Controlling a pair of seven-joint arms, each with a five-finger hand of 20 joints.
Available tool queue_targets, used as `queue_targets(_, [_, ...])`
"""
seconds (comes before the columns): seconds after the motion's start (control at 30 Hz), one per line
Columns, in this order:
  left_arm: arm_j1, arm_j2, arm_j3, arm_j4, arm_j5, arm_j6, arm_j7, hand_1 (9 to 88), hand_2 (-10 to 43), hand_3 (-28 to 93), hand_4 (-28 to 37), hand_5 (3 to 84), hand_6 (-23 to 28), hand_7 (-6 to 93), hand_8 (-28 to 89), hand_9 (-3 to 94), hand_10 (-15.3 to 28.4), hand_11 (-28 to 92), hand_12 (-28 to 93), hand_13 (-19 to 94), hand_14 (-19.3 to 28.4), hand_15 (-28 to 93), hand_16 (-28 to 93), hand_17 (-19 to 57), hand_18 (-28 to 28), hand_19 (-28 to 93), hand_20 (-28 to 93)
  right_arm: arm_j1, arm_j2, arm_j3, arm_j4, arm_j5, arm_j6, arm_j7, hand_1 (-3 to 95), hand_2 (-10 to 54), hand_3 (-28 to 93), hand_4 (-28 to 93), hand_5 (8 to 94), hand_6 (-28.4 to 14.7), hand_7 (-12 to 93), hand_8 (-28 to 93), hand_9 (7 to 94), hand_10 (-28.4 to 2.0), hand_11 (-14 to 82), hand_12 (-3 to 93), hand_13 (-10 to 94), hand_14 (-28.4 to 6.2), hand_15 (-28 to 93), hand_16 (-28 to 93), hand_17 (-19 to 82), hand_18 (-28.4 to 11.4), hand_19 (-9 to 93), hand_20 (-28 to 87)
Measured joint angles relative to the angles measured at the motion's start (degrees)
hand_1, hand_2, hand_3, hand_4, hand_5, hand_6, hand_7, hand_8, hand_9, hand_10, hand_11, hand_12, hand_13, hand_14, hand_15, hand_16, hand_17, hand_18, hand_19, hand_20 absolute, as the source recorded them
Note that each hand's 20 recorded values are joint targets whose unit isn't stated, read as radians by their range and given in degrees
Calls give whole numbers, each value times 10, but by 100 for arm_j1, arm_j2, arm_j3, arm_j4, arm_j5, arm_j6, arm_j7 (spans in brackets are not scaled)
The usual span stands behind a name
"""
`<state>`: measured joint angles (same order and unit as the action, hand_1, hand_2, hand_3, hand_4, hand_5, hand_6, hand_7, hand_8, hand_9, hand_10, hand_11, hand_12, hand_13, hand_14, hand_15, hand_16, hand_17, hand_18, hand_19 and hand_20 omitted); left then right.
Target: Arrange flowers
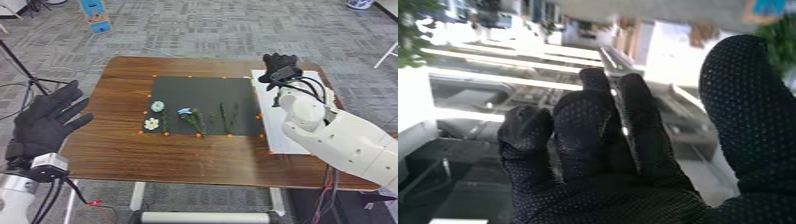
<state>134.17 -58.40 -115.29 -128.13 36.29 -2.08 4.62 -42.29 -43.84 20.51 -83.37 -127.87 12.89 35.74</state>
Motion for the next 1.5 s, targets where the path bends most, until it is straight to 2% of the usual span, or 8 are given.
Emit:
queue_targets(0.2, [-2,0,9,1,0,-1,-4,200,-55,677,-283,276,31,135,-73,200,98,103,175,167,130,109,63,-131,238,389,67,-193,120,-226,134,2,-15,196,354,-95,803,-283,444,-33,218,-107,470,-131,204,210,609,-92,876,284,322,-227,902,586])
queue_targets(0.47, [17,-8,4,-3,0,4,-1,200,-55,678,-283,276,31,133,-73,201,98,103,175,167,131,110,63,-131,238,389,67,-274,322,-400,107,-126,-68,1001,360,-95,807,-283,492,-27,227,-112,512,-129,229,212,629,-95,871,291,335,-236,916,580])
queue_targets(0.87, [42,-66,6,-21,2,34,1,198,-53,679,-283,277,32,133,-73,202,99,103,175,168,129,110,62,-131,238,390,67,-371,301,-232,583,-73,-176,735,380,-95,812,-283,536,1,269,-129,570,-99,279,224,644,-82,870,296,347,-225,926,576])
queue_targets(1.0, [65,-75,0,-35,2,53,8,197,-54,681,-283,277,32,133,-73,202,98,103,174,168,129,109,63,-131,237,390,67,-369,190,-261,848,-43,-164,648,390,-95,822,-283,588,22,302,-148,635,-88,307,217,674,-74,865,300,368,-220,931,581])
queue_targets(1.03, [66,-75,0,-36,2,56,8,197,-54,681,-283,277,32,133,-73,202,98,103,174,168,129,109,63,-131,237,390,67,-357,152,-278,921,-44,-133,631,404,-95,811,-283,602,24,318,-88,652,-85,296,236,684,-70,862,305,377,-219,932,589])
queue_targets(1.17, [65,-76,0,-38,2,64,9,197,-54,681,-283,277,32,133,-73,202,98,103,174,168,130,108,63,-131,237,390,67,-207,22,-479,1235,-85,359,573,493,-95,749,-283,678,35,424,-10,807,-63,170,427,731,-60,856,316,422,-215,932,623])
queue_targets(1.37, [63,-76,-1,-44,2,90,9,198,-53,680,-283,278,32,133,-73,202,98,103,175,168,130,110,63,-131,237,390,67,-176,-78,-801,1412,-202,1894,388,510,-95,780,-283,733,29,437,11,844,-62,197,459,747,-58,853,324,435,-215,932,639])
queue_targets(1.5, [69,-76,-17,-51,2,100,10,198,-52,679,-283,278,32,133,-73,202,99,104,174,168,130,111,63,-131,237,390,67,-230,-33,-754,1024,-211,1956,143,507,-95,795,-283,739,26,435,23,845,-63,203,468,749,-55,853,327,438,-214,932,643])
